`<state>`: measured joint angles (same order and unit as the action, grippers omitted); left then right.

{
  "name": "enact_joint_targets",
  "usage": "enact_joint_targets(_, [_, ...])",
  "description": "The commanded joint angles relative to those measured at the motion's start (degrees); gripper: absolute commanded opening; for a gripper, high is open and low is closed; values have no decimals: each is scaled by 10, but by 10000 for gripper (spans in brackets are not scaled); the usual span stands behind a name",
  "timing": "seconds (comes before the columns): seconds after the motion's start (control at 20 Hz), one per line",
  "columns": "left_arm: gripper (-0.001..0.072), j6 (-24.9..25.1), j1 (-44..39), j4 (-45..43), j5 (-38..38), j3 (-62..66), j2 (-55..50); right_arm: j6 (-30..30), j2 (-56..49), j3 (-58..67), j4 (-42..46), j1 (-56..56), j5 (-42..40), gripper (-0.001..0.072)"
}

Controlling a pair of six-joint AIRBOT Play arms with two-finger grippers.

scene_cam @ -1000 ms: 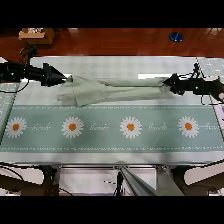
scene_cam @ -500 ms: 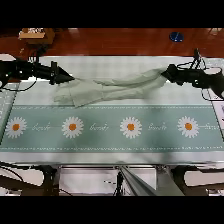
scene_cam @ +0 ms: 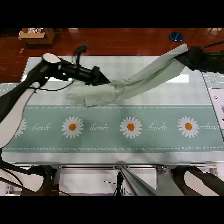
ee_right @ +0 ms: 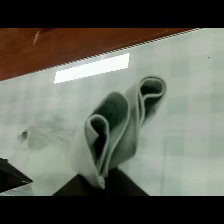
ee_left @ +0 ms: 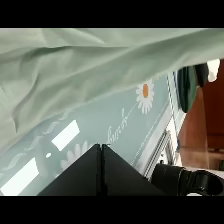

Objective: Fold the shirts.

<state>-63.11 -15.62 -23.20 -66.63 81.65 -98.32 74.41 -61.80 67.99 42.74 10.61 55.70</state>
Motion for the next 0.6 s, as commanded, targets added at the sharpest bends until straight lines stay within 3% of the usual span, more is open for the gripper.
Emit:
enact_joint_targets(0.0, [22,-11,-86,2,73,0,-27,72,81,0,52,0,52,45])
enact_joint_targets(0.15, [22,-12,-128,10,92,0,-53,108,125,0,59,0,96,45])
enact_joint_targets(0.3, [22,-4,-153,71,117,0,-73,144,159,0,87,0,141,45])
enact_joint_targets(0.55, [22,-3,-212,127,166,0,-99,167,195,0,133,0,176,45])
